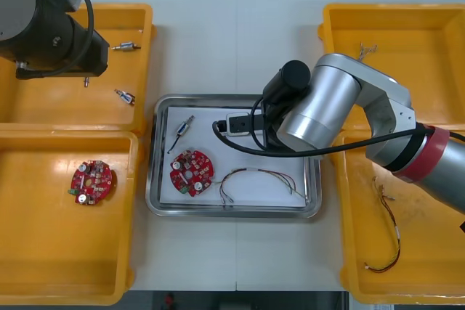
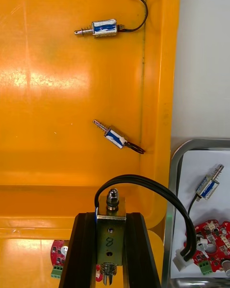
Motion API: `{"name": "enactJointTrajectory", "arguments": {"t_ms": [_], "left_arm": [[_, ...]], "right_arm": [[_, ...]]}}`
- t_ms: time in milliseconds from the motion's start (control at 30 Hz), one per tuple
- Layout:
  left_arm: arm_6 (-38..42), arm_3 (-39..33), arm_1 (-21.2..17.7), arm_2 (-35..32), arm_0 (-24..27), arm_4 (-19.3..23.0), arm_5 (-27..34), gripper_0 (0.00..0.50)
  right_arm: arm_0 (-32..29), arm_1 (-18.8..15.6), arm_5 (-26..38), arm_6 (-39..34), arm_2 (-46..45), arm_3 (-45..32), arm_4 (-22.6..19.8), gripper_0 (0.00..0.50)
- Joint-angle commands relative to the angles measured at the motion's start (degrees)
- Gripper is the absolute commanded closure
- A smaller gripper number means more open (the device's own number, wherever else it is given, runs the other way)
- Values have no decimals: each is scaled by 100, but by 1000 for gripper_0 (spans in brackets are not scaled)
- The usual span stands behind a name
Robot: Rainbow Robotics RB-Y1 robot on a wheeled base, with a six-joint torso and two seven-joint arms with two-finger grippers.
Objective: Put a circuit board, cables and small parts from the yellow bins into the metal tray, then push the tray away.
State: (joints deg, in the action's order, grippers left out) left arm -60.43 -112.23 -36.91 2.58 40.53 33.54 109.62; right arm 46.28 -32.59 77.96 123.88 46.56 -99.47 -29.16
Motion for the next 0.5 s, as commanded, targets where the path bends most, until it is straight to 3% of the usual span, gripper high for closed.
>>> {"name": "enactJointTrajectory", "arguments": {"t_ms": [33,167,200,267,300,333,367,500], "left_arm": [[58,-194,52,-162,-19,-59,38,498],[58,-194,52,-162,-19,-50,38,497],[58,-194,52,-162,-19,-50,38,498],[58,-194,52,-153,-10,-41,38,496],[58,-194,52,-162,-19,-41,38,498],[58,-194,52,-162,-19,-32,38,498],[58,-194,52,-162,-19,-32,38,497],[58,-194,52,-153,-19,-6,38,497]], "right_arm": [[-5,86,-70,23,55,33,-72,500],[-5,86,0,-4,55,24,-81,500],[-5,86,0,-13,55,24,-81,470],[-5,86,0,-30,55,-2,-81,177],[-5,86,9,-48,46,-20,-81,118],[3,86,9,-65,38,-46,-81,28],[3,86,26,-83,20,-81,-81,0],[3,121,158,-118,-85,-187,-81,0]]}}
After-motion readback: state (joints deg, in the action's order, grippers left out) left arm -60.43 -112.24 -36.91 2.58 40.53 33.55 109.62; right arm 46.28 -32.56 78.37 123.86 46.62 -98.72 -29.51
